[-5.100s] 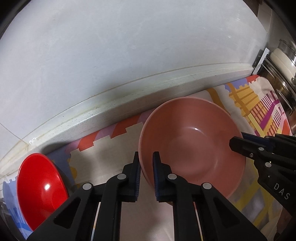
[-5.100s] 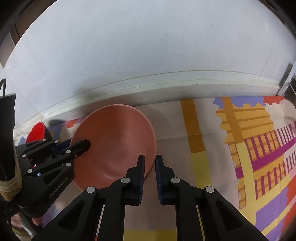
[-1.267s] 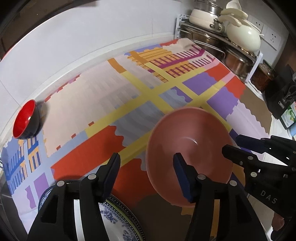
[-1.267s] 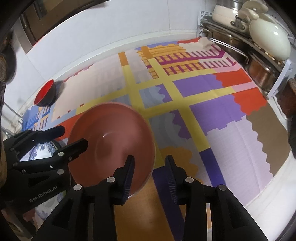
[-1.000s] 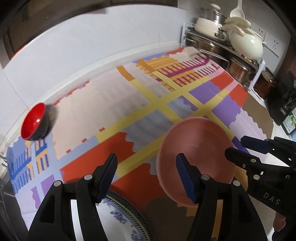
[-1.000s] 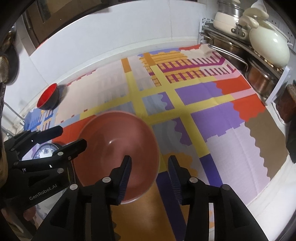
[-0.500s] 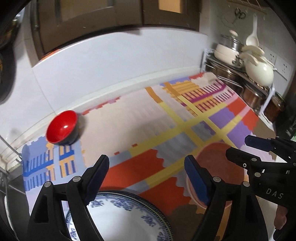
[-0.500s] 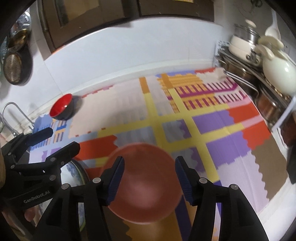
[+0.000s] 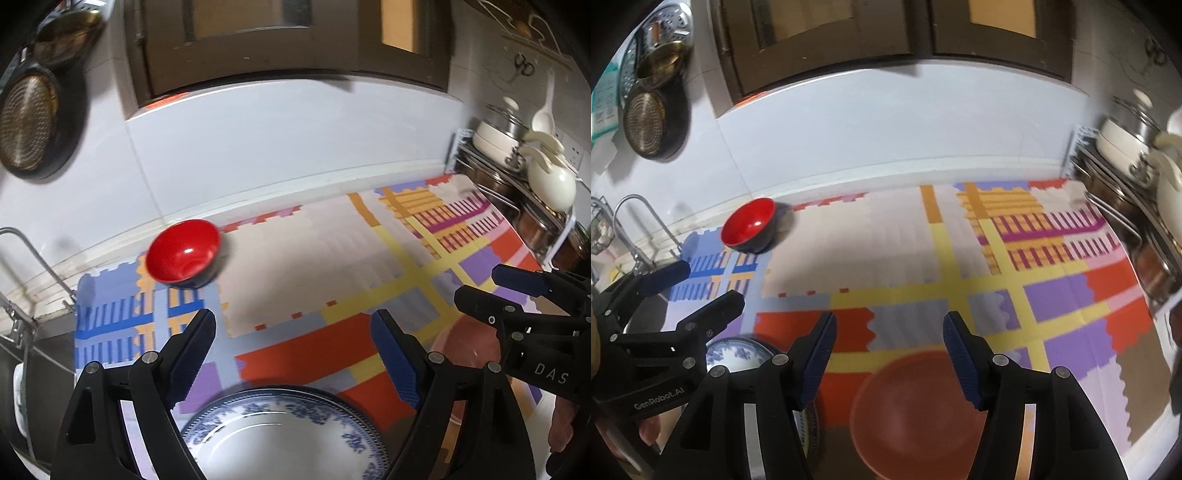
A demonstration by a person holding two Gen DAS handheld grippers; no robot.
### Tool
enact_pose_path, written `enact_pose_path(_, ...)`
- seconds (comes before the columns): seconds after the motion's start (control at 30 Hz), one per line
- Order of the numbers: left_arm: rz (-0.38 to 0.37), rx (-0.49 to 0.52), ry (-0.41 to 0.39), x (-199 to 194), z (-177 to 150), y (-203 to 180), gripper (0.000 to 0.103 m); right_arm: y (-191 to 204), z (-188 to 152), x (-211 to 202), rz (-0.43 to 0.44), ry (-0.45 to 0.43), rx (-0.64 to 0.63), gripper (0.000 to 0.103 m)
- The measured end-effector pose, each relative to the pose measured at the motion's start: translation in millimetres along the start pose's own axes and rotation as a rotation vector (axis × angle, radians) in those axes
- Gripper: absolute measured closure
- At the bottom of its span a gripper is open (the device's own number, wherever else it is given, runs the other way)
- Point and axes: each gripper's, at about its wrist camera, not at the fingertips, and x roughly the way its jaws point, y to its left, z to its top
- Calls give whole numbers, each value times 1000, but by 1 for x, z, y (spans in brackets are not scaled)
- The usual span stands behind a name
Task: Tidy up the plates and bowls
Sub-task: 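Move both grippers to the rim of the red bowl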
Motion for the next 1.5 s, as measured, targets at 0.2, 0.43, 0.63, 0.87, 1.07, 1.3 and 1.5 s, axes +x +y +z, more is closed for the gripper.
enact_pose_path(0.2,35,-46,-12,-6,1,26,17,22,14,5,35,-13,-31,42)
enact_pose_path(0.43,94,-81,-46,-15,5,58,17,52,29,12,85,-36,-56,42)
enact_pose_path(0.63,141,-106,-77,-23,11,84,17,75,45,12,110,-68,-78,42)
enact_pose_path(0.87,190,-140,-87,-19,18,115,17,104,70,20,136,-108,-111,42)
enact_pose_path(1.07,230,-158,-67,-1,19,143,17,129,89,42,138,-122,-147,42)
enact_pose_path(1.3,240,-166,-36,30,18,169,18,155,102,78,152,-90,-187,42)
enact_pose_path(1.5,237,-160,-14,62,21,188,19,170,111,112,169,-32,-205,42)
